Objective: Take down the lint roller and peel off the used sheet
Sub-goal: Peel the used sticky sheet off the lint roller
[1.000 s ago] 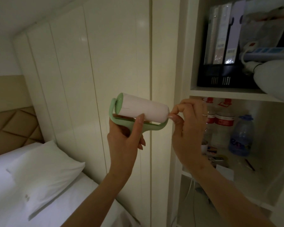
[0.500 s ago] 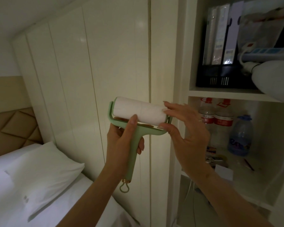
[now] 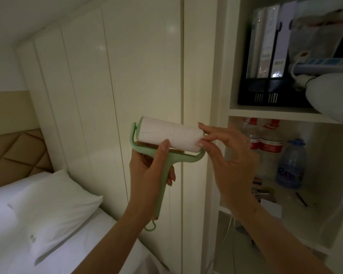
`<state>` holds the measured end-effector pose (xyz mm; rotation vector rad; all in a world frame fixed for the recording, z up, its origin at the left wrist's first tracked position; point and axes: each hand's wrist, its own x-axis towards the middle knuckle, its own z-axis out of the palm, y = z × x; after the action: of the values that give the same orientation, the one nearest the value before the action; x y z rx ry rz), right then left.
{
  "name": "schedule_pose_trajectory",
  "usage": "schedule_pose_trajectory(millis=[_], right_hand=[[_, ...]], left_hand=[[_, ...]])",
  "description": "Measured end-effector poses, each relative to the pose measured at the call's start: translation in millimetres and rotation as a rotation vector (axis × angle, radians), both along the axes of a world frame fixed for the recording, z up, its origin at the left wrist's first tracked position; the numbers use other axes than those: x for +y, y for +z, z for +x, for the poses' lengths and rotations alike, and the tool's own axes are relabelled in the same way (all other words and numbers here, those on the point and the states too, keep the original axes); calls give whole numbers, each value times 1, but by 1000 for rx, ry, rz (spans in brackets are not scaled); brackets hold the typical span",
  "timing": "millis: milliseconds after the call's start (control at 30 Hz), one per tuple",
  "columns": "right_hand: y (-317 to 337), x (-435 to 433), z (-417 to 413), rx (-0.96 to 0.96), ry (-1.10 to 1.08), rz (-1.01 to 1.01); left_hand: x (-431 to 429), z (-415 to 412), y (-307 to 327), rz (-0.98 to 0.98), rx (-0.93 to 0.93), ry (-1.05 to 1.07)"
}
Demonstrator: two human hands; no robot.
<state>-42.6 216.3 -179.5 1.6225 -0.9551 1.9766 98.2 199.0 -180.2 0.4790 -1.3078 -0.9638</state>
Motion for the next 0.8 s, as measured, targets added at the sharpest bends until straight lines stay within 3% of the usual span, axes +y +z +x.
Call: schedule_pose_trajectory(millis=[467,800], right_hand=[[2,-2,-1,-65,-108,38],[6,-7,-2,34,-205,-33]], left_hand=[[-5,-3,-5,-130,-30,129],[-6,-2,-5,-147,-38,144]])
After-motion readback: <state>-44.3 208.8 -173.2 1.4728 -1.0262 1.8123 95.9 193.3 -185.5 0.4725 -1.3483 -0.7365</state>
